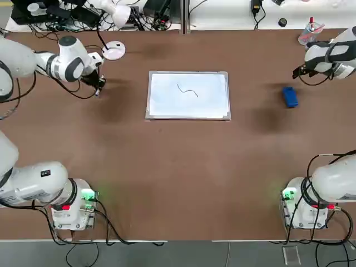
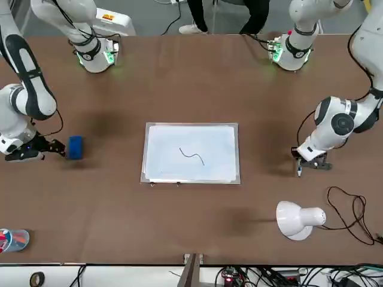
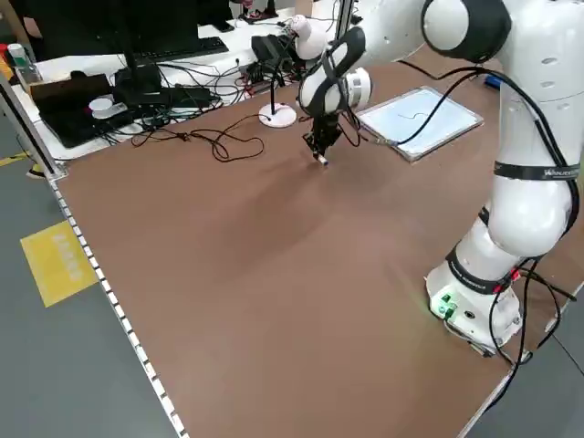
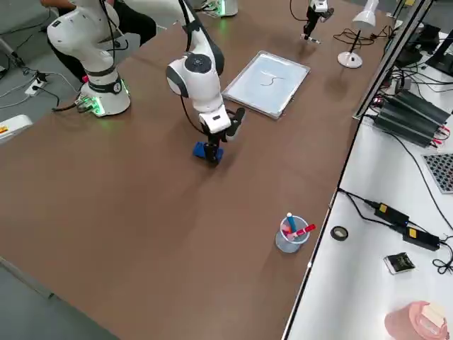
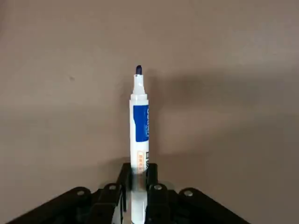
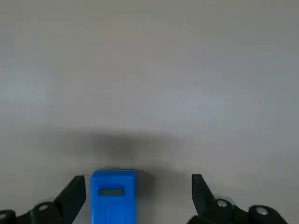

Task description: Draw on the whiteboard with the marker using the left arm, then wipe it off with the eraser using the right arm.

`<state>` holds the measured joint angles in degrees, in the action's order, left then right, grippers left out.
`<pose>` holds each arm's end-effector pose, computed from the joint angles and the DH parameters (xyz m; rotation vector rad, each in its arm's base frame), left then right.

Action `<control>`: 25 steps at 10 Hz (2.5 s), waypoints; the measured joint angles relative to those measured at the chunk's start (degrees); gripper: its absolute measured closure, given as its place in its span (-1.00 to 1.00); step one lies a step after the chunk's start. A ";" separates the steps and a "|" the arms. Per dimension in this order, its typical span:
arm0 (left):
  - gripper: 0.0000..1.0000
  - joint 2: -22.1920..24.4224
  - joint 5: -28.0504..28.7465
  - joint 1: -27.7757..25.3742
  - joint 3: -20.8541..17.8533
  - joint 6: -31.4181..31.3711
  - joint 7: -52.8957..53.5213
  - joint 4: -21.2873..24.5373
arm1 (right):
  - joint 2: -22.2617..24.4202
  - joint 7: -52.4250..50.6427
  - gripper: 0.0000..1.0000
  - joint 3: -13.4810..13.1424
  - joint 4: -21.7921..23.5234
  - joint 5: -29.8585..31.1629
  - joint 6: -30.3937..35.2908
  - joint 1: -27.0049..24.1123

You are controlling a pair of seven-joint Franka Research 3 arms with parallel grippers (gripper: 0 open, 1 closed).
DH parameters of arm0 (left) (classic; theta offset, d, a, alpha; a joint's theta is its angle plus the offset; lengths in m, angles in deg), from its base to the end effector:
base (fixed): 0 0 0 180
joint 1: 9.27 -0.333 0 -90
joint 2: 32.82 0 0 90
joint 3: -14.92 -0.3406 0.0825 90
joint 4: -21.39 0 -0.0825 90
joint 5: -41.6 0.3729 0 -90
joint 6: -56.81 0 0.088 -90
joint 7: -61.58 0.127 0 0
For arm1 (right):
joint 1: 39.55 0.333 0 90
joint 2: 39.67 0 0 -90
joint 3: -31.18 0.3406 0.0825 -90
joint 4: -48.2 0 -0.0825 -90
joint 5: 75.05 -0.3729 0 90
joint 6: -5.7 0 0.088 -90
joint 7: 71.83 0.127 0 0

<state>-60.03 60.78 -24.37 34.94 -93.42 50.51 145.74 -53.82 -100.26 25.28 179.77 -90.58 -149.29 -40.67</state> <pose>0.5652 -0.0543 0.1967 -3.1257 0.2281 -0.0398 0.5431 -0.0738 0.2706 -3.0658 -0.2186 -0.2928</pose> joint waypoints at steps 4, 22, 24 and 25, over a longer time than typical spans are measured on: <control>0.65 -1.25 0.15 0.54 0.27 -0.40 -3.26 -0.42 | -0.73 -0.48 -1.00 0.02 3.21 0.29 -3.43 3.19; -0.99 -1.39 0.80 1.18 1.82 3.31 -3.65 -3.62 | -3.90 -2.83 -1.00 -0.05 4.38 0.17 -5.02 0.62; -0.99 -1.39 0.80 1.39 2.18 3.48 -3.68 -3.92 | -3.90 -0.78 -1.00 0.03 4.46 0.17 -4.76 0.73; -0.99 -1.39 0.80 1.55 2.19 3.58 -3.69 -3.99 | -3.90 -0.08 -1.00 0.06 4.48 0.17 -4.32 0.80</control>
<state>-61.42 61.58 -22.82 37.13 -89.85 46.83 141.75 -57.72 -100.33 25.34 184.25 -90.41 -153.61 -39.87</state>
